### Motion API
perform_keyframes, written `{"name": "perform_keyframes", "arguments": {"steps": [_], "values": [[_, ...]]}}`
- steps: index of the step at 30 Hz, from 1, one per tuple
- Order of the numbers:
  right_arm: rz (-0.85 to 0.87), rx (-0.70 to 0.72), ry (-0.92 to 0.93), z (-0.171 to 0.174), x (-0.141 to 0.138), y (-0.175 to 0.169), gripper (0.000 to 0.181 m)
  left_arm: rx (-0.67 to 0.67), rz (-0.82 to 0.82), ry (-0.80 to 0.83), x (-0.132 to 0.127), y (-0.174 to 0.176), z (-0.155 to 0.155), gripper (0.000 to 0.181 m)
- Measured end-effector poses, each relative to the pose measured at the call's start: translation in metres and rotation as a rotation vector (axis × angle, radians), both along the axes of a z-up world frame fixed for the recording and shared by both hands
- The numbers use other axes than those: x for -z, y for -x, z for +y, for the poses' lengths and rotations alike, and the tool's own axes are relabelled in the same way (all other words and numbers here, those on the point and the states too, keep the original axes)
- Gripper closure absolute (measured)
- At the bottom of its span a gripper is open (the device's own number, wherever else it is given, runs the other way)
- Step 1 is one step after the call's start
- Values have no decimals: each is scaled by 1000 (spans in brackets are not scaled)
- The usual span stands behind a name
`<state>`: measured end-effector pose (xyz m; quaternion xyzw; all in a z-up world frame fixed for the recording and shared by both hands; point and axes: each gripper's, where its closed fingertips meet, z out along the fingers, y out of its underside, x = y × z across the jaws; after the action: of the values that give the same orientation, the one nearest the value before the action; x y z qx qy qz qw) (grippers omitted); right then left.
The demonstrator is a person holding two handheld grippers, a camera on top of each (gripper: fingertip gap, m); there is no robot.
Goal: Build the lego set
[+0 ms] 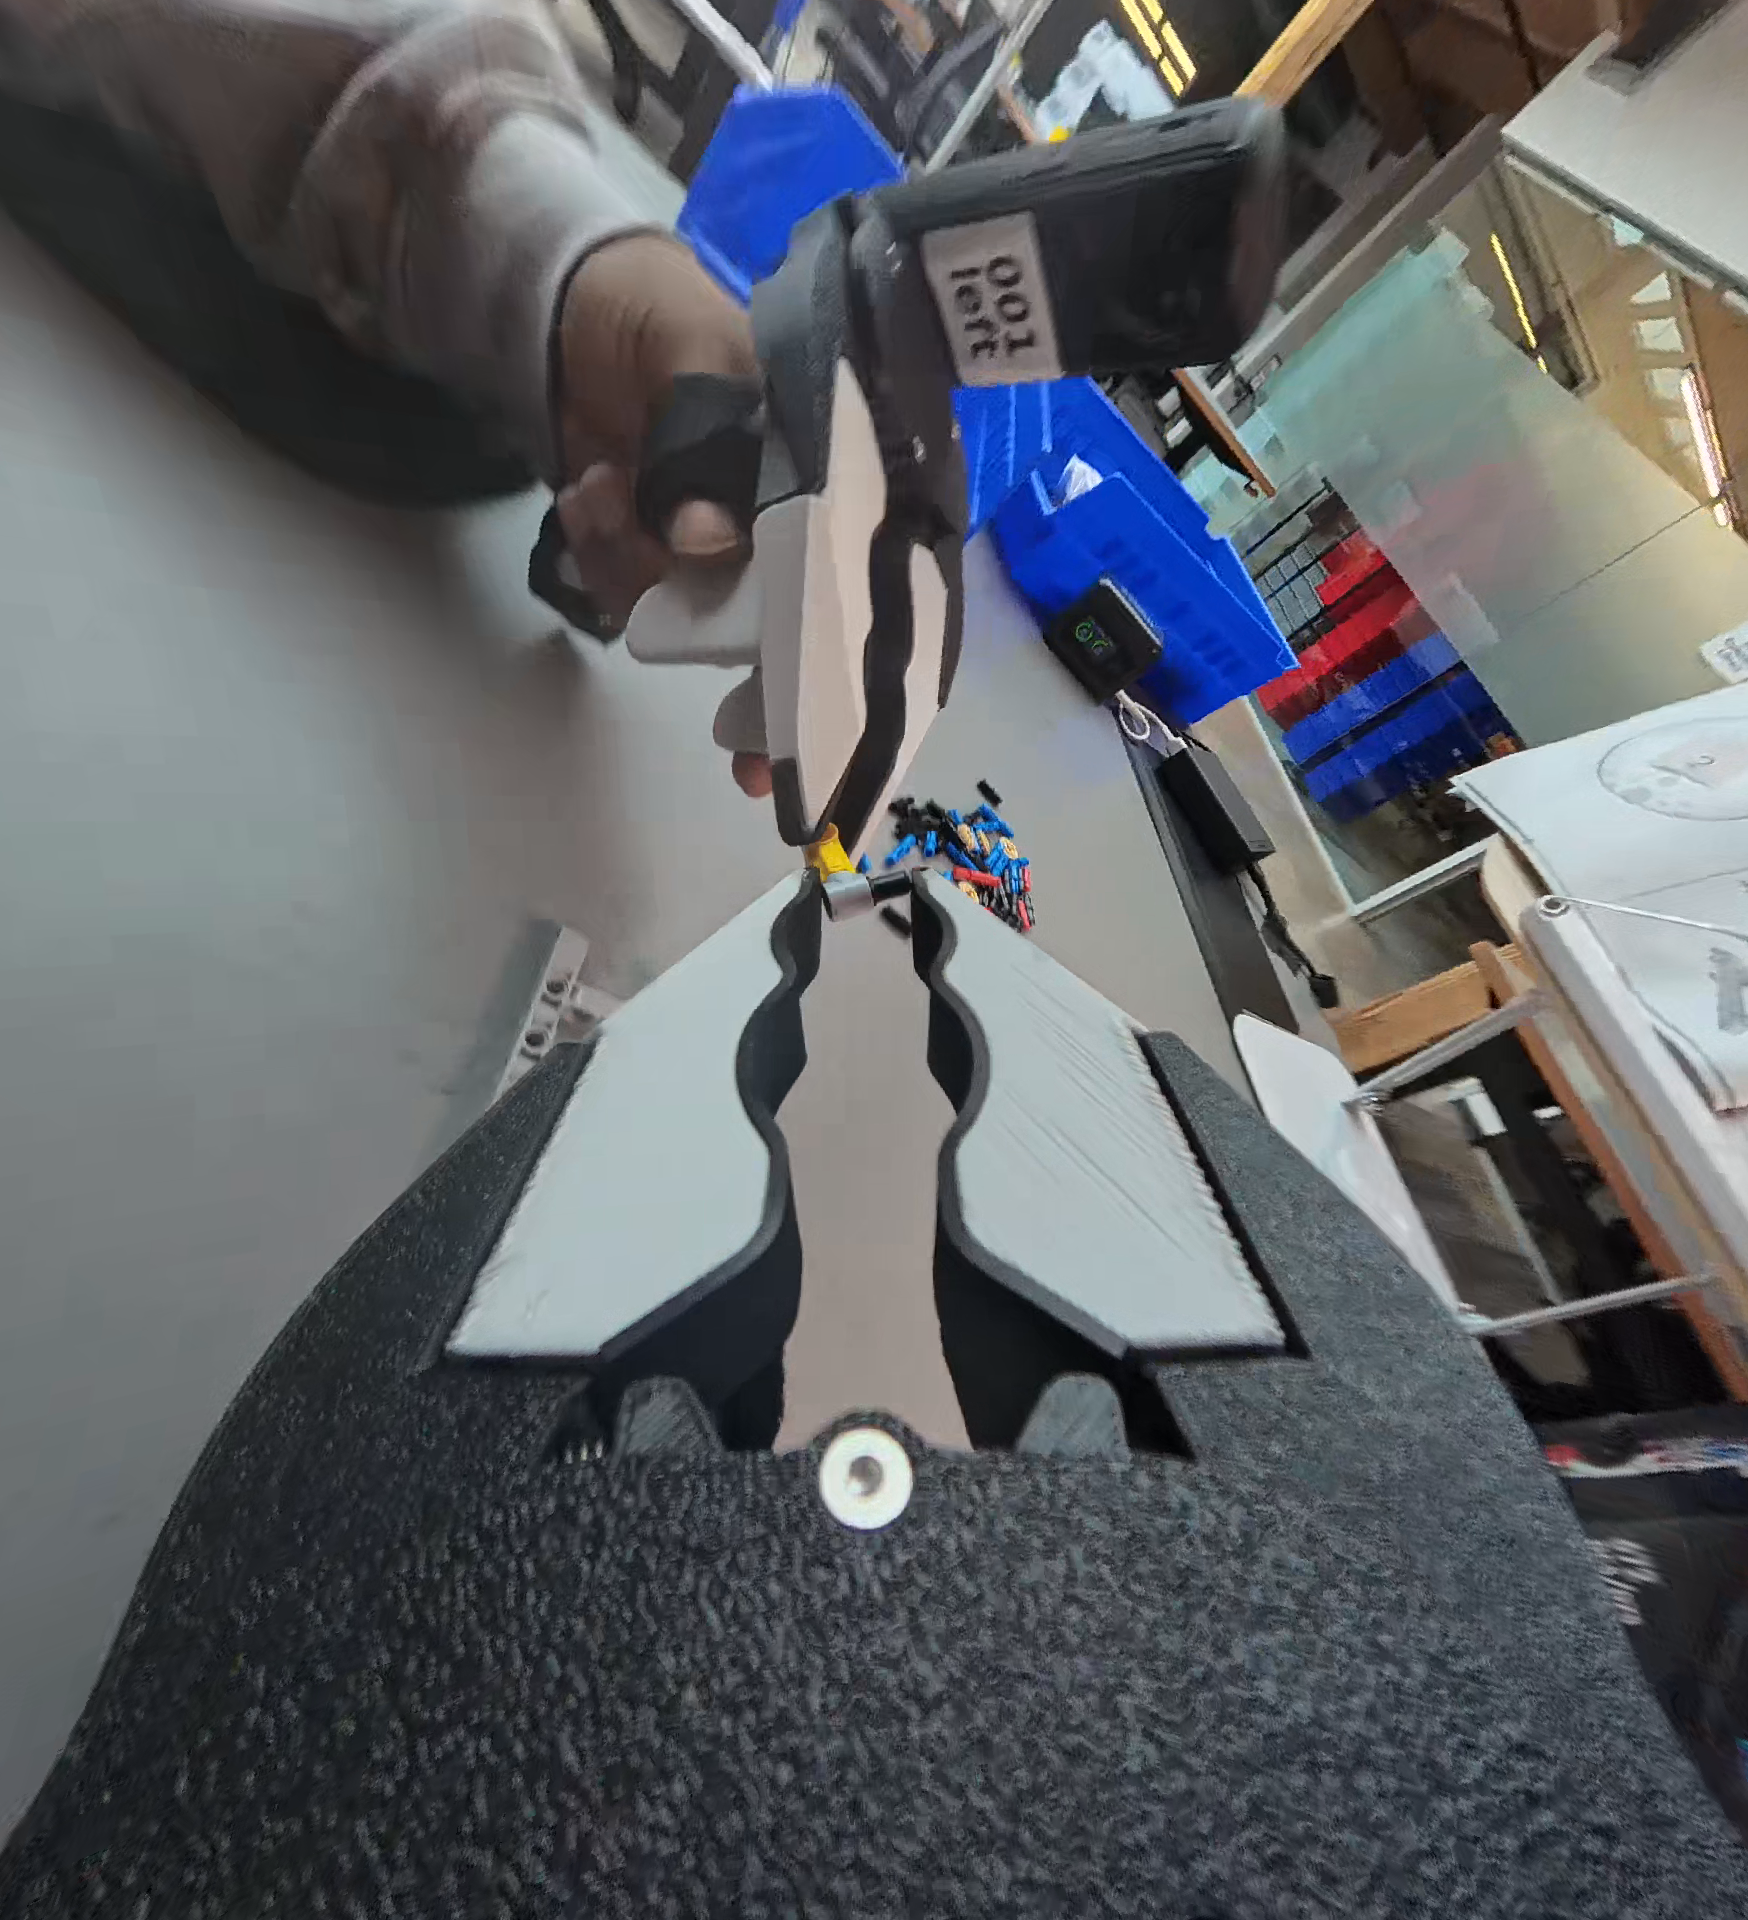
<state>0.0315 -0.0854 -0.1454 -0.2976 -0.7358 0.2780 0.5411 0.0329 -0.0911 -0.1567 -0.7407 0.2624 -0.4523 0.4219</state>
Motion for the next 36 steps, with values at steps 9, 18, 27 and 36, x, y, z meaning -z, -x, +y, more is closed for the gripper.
{"name": "perform_keyframes", "arguments": {"steps": [9, 18, 27, 36], "values": [[105, -97, 734, -3, -43, 1, 160, -75, -154, -223, -43, 7, 2, 174], [61, -121, 809, -6, -43, 1, 173, -72, -134, -279, -43, -4, 0, 173], [-28, -102, 701, -7, -28, -3, 174, -68, 20, -259, -21, 1, 0, 166], [70, -138, 842, -9, -43, 1, 164, -70, 12, -343, -32, -7, -2, 175]]}}
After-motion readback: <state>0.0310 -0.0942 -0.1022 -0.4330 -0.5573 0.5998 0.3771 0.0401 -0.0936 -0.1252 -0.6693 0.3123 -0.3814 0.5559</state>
